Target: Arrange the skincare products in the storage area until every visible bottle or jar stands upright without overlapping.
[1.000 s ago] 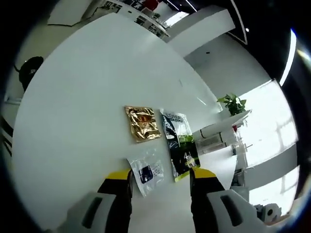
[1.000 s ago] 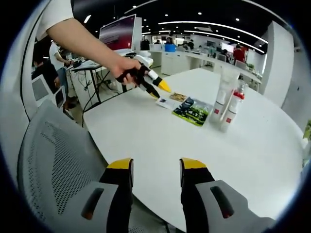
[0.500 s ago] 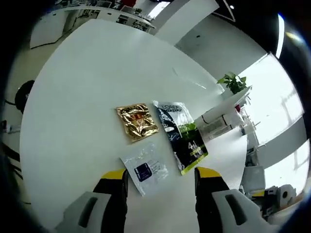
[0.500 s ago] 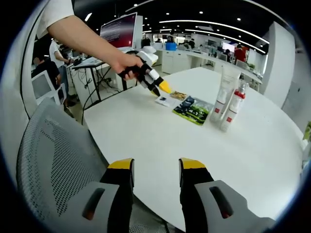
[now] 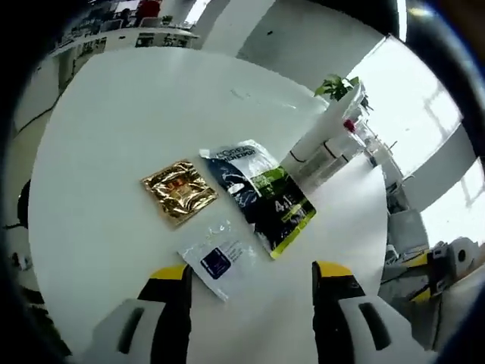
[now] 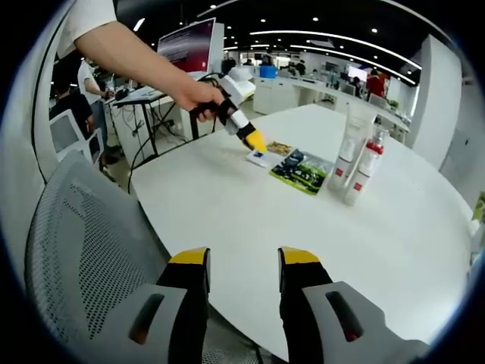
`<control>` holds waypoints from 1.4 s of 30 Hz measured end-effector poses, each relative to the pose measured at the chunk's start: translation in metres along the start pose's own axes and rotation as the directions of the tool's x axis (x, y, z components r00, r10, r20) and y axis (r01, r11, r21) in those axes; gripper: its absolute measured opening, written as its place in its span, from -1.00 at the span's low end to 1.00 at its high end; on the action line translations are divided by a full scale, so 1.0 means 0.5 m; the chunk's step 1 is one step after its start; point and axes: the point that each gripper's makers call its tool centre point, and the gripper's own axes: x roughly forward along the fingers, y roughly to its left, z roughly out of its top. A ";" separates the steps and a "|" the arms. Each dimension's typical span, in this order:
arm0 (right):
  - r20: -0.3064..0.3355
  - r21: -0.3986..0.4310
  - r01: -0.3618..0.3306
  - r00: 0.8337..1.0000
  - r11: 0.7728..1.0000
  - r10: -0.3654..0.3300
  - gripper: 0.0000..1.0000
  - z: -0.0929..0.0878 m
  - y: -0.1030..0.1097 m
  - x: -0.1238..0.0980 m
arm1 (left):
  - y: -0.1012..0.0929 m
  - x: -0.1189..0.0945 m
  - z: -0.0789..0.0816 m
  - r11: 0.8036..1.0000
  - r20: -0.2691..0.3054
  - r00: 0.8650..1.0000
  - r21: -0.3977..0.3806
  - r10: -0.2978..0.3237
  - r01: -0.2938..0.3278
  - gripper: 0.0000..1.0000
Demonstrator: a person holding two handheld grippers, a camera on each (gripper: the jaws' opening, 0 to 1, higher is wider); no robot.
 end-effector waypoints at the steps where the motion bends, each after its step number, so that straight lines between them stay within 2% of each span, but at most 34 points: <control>1: 0.001 0.000 0.001 1.000 1.000 -0.001 -0.35 0.000 0.000 0.000 | -0.001 0.002 -0.001 1.000 -0.006 1.000 0.002 0.004 -0.004 0.33; 5: 0.001 -0.001 0.004 1.000 1.000 -0.004 -0.35 0.000 -0.002 -0.001 | 0.004 0.002 0.002 1.000 -0.003 1.000 0.012 0.022 -0.022 0.38; 7: 0.001 -0.001 0.007 1.000 1.000 -0.007 -0.35 0.000 -0.003 -0.001 | 0.015 0.001 0.001 0.998 -0.006 0.998 0.032 0.057 -0.056 0.44; 11: -0.001 -0.002 0.007 1.000 1.000 -0.007 -0.35 -0.001 -0.003 -0.001 | 0.021 0.001 -0.015 0.996 -0.061 0.995 0.062 0.074 -0.070 0.45; 16: -0.004 -0.004 0.005 1.000 1.000 -0.005 -0.36 -0.002 -0.002 -0.001 | 0.021 0.002 -0.027 0.978 -0.121 0.988 0.195 0.092 -0.067 0.48; 17: -0.004 -0.005 0.005 1.000 1.000 -0.005 -0.36 -0.002 -0.002 -0.001 | 0.019 0.003 -0.031 0.968 -0.137 0.986 0.245 0.092 -0.057 0.48; 19: -0.005 -0.005 0.005 1.000 1.000 -0.005 -0.36 -0.002 -0.003 -0.001 | 0.011 0.007 -0.030 0.955 -0.141 0.987 0.296 0.075 -0.030 0.48; 23: -0.007 -0.006 0.006 1.000 1.000 -0.006 -0.36 -0.003 -0.003 0.000 | 0.003 0.011 -0.024 0.958 -0.136 0.989 0.285 0.054 -0.013 0.49; 25: -0.008 -0.005 0.006 1.000 1.000 -0.006 -0.37 -0.003 -0.003 0.000 | 0.006 0.012 -0.024 0.957 -0.145 0.987 0.290 0.063 -0.019 0.49; 26: -0.008 -0.006 0.006 1.000 1.000 -0.006 -0.37 -0.004 -0.003 0.000 | 0.017 0.008 -0.032 0.945 -0.177 0.979 0.324 0.103 -0.041 0.48; 28: -0.008 -0.005 0.006 1.000 1.000 -0.006 -0.37 -0.004 -0.003 0.000 | 0.025 0.006 -0.039 0.914 -0.207 0.968 0.404 0.141 -0.046 0.47; 30: -0.008 -0.004 0.004 1.000 1.000 -0.004 -0.37 -0.003 -0.003 -0.001 | 0.023 0.006 -0.045 0.918 -0.232 0.962 0.395 0.141 -0.039 0.46; 33: -0.007 -0.006 0.006 1.000 1.000 -0.006 -0.37 -0.003 -0.003 -0.001 | 0.027 0.004 -0.046 0.902 -0.248 0.954 0.429 0.166 -0.045 0.42; 35: -0.006 -0.005 0.006 1.000 1.000 -0.006 -0.37 -0.003 -0.003 -0.001 | 0.023 0.005 -0.045 0.911 -0.251 0.956 0.411 0.155 -0.040 0.42; 36: -0.006 -0.006 0.007 1.000 1.000 -0.007 -0.37 -0.003 -0.004 -0.001 | 0.015 0.006 -0.041 0.927 -0.240 0.962 0.373 0.132 -0.035 0.42; 37: -0.006 -0.006 0.007 1.000 1.000 -0.007 -0.37 -0.003 -0.004 -0.001 | 0.013 0.007 -0.040 0.935 -0.234 0.964 0.354 0.124 -0.035 0.42; 38: -0.005 -0.006 0.007 1.000 1.000 -0.007 -0.37 -0.003 -0.004 -0.002 | 0.011 0.006 -0.034 0.949 -0.218 0.969 0.313 0.112 -0.039 0.43; 42: 0.001 -0.002 0.008 1.000 1.000 -0.008 -0.36 0.000 -0.005 -0.002 | 0.004 -0.003 -0.017 0.968 -0.148 0.986 0.249 0.080 -0.041 0.46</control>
